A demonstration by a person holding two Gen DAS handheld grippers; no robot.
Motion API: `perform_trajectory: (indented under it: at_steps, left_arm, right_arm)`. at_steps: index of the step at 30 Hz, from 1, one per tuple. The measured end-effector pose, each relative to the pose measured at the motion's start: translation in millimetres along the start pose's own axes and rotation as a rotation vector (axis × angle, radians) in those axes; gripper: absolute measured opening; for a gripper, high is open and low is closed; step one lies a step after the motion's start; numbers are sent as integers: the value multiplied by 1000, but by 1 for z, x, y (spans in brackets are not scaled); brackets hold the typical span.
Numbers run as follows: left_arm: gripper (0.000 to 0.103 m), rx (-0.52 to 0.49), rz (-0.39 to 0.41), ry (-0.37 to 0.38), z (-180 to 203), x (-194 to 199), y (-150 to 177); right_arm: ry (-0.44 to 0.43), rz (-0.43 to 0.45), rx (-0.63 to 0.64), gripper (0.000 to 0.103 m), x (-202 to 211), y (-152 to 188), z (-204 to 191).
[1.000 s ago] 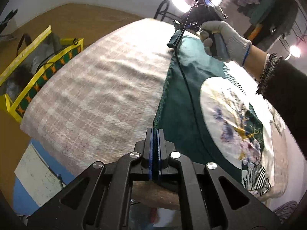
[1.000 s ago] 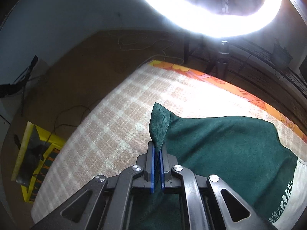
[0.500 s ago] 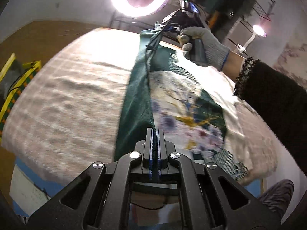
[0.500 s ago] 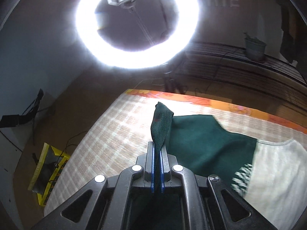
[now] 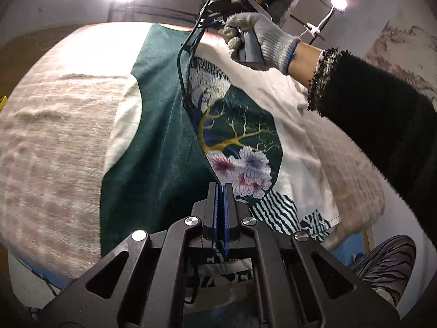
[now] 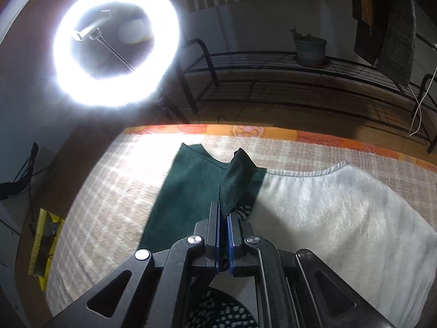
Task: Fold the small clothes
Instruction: 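Lift the sleeve with the right tool and fold it across the shirt body, then open the right tool to release the sleeve and withdraw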
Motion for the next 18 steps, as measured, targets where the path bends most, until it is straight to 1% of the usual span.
perform_trajectory:
  at_steps: [4,5,6,7,8,9,11,12,13,14,16,17,18]
  left_arm:
    - [1,-5,-26,-11,1,-9,3]
    - [1,-7,-30,-10,2,-10,3]
    - [1,-10,-34,-6,2,-11,4]
    - [1,-16,-38,-2,3,-11,4]
    - [1,-22,-40,3,5,-12,5]
    - [1,-32,-42,9,8,-11,6]
    - [2,-52,-46,17,13,-12,7]
    - [6,-63,-50,21,15,-11,8]
    - [15,-77,-54,33,19,-11,10]
    - [32,-87,-55,39,21,-10,12]
    - [50,-117,-44,62,29,-5,15]
    - [53,-131,-43,74,32,-3,17]
    - [53,-146,-43,92,36,0,18]
  right_arm:
    - [6,-30,-10,2,-16,11,12]
    - [8,-37,-11,3,-19,14,15]
    - [16,-46,-15,8,-21,17,19]
    - [27,-52,-21,9,-22,19,24]
    - [42,-60,-30,21,-22,22,31]
    - [51,-64,-37,39,-21,25,35]
    - [77,-46,-43,49,-12,26,45]
    - [82,-38,-44,52,-7,26,47]
    - [80,-31,-46,53,0,27,50]
    - [84,-24,-47,57,7,27,53]
    - [100,-4,-45,63,23,26,58]
    - [101,11,-46,66,33,26,61]
    - [104,24,-50,68,43,25,65]
Point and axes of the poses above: each gripper's, at about its wrist camera, not at the fingertips, and x roughly against the way its jaws point, z to its right, y to its underside, the point moved 6 cm from there along -x, roughly the way its jaws point, and after that the axes turned 1 degree about -y, right-handed, at the moved point
